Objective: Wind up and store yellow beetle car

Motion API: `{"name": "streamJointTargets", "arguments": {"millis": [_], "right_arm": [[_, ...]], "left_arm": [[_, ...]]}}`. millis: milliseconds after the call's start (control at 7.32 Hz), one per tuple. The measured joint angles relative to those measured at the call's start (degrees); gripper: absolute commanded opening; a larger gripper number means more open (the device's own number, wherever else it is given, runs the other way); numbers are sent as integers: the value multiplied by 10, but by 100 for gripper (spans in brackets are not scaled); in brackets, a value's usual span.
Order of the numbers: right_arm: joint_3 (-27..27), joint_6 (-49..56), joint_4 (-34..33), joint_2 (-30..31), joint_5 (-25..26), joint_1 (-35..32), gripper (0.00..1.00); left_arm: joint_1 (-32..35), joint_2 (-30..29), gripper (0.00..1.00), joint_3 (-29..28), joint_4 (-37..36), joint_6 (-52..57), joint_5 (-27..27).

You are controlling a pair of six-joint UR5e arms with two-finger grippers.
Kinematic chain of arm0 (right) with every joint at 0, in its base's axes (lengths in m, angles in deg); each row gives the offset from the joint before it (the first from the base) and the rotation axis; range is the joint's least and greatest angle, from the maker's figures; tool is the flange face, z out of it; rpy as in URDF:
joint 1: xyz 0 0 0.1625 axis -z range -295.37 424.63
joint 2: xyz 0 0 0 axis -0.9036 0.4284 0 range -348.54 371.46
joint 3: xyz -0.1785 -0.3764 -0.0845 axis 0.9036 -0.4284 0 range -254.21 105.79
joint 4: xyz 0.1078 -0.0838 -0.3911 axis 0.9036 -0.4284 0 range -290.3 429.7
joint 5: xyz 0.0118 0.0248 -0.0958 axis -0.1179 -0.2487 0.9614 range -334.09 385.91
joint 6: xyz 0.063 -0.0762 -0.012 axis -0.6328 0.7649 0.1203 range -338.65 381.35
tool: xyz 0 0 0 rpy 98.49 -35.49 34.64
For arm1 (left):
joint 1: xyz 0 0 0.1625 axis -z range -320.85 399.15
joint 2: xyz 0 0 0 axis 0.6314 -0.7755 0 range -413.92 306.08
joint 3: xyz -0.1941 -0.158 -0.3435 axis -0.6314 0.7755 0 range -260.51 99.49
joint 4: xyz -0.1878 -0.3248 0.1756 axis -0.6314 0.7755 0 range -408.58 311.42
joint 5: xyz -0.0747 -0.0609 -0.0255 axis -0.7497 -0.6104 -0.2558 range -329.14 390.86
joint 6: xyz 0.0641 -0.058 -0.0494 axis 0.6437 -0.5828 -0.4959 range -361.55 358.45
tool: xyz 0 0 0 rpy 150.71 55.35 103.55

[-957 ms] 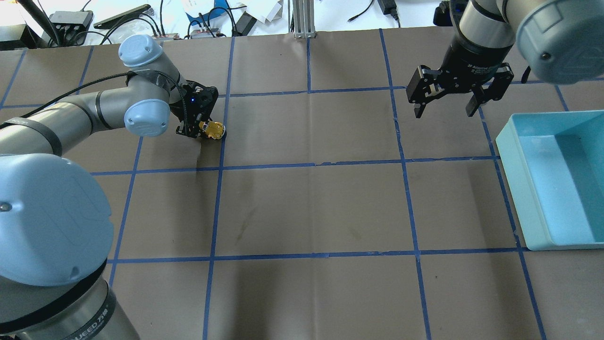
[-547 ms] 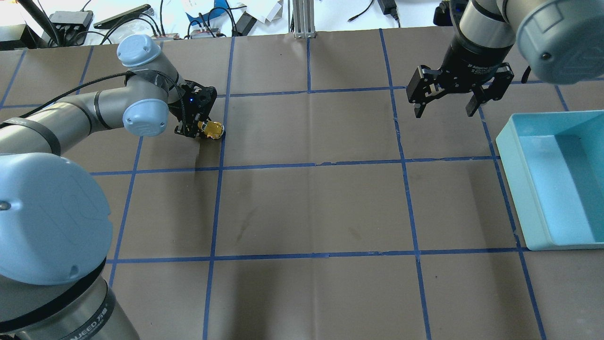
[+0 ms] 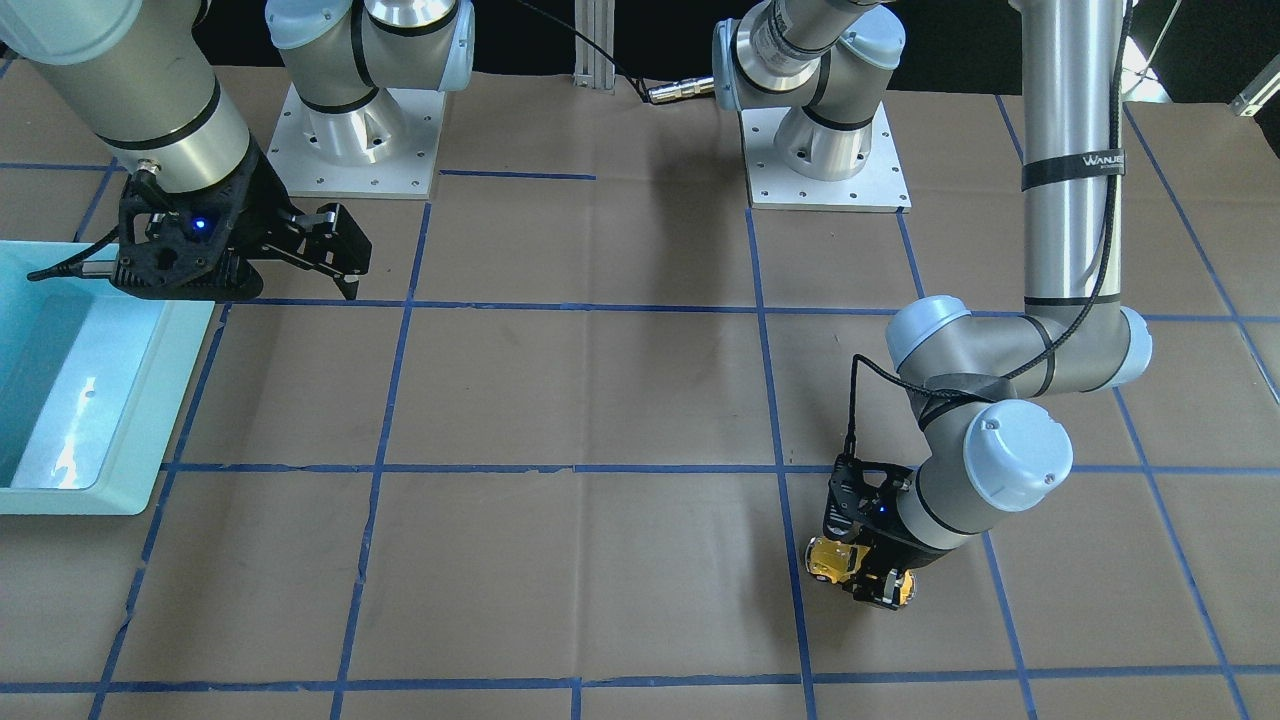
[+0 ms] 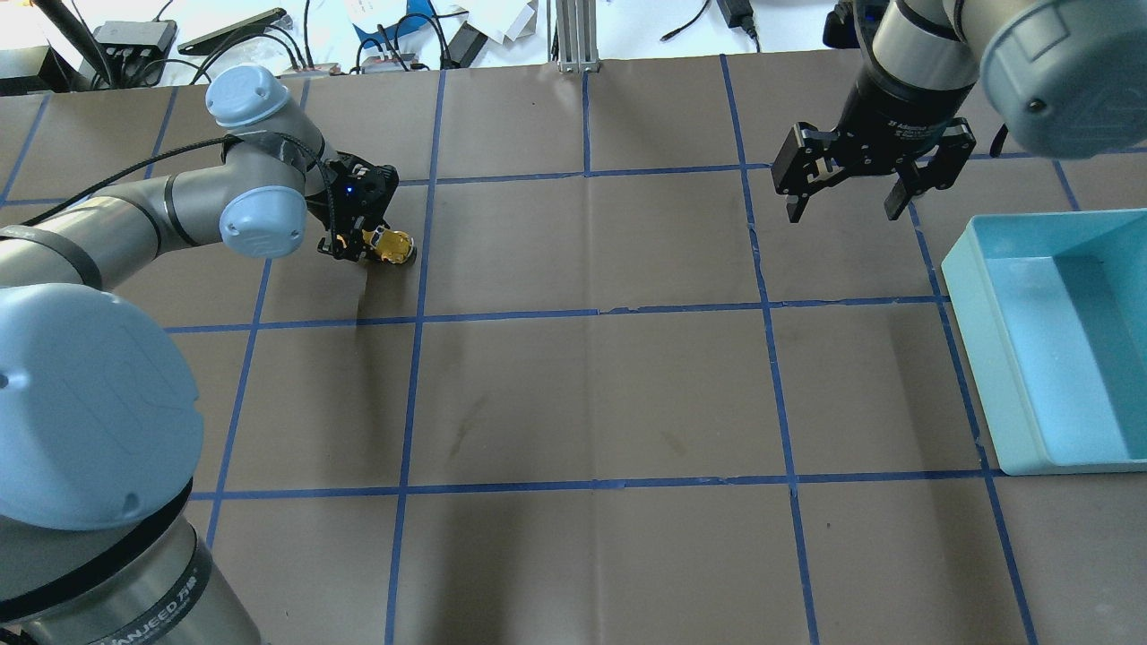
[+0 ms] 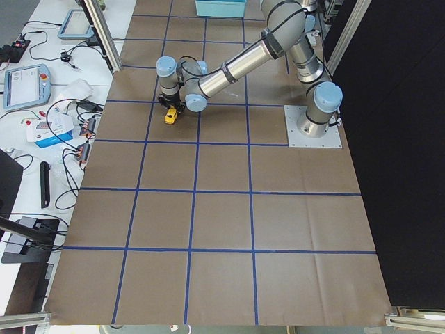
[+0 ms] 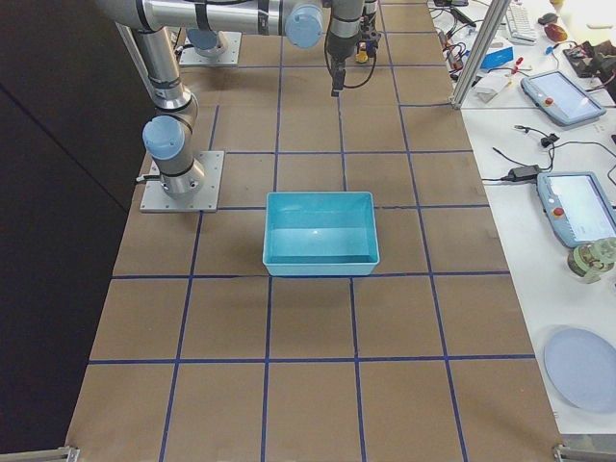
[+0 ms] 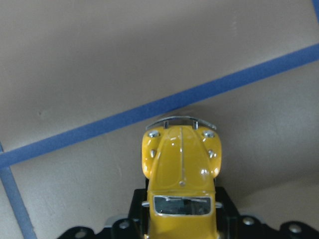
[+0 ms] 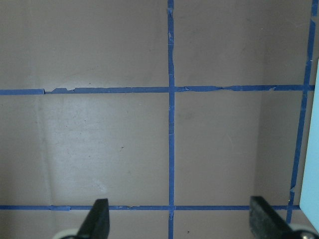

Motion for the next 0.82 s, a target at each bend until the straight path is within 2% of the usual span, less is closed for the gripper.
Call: {"name": "streamJointTargets", "arguments": {"millis": [820], "right_arm": [[0,0,0,0,0,0,100]], "left_arm": [[-17,-3,18,-2,0,21,1]]}}
